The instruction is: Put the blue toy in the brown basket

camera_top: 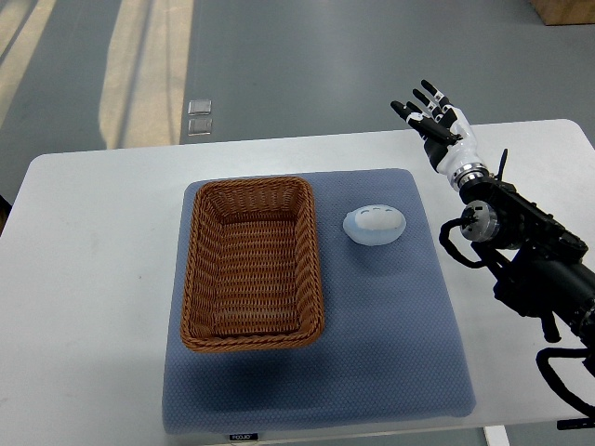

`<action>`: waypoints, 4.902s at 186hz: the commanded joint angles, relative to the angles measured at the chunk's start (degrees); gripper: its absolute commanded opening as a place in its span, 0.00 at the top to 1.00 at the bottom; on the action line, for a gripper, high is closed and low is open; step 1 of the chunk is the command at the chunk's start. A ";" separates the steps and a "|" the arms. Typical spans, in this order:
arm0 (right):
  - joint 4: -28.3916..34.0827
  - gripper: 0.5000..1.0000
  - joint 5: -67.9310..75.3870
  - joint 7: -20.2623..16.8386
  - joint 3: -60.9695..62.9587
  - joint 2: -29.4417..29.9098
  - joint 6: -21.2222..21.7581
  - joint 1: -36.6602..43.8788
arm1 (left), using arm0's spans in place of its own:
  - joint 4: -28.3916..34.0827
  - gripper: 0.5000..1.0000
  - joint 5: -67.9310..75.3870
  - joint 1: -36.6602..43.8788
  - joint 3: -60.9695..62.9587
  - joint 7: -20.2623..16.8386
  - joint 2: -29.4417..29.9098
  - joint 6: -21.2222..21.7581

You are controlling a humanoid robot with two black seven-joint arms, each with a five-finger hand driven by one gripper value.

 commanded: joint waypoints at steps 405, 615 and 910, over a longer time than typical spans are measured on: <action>28.82 0.22 -59.64 -20.66 -49.20 -24.16 14.43 18.17 | 0.00 0.00 0.03 0.00 0.00 0.00 0.00 0.00; 26.54 0.97 -55.69 -20.48 -48.24 -21.00 14.78 20.28 | 0.00 0.00 -0.06 0.00 0.00 0.00 0.00 0.00; 24.43 0.25 -47.34 -17.23 -43.14 -0.17 5.55 13.78 | 0.00 0.00 0.03 0.00 0.00 0.00 0.00 0.00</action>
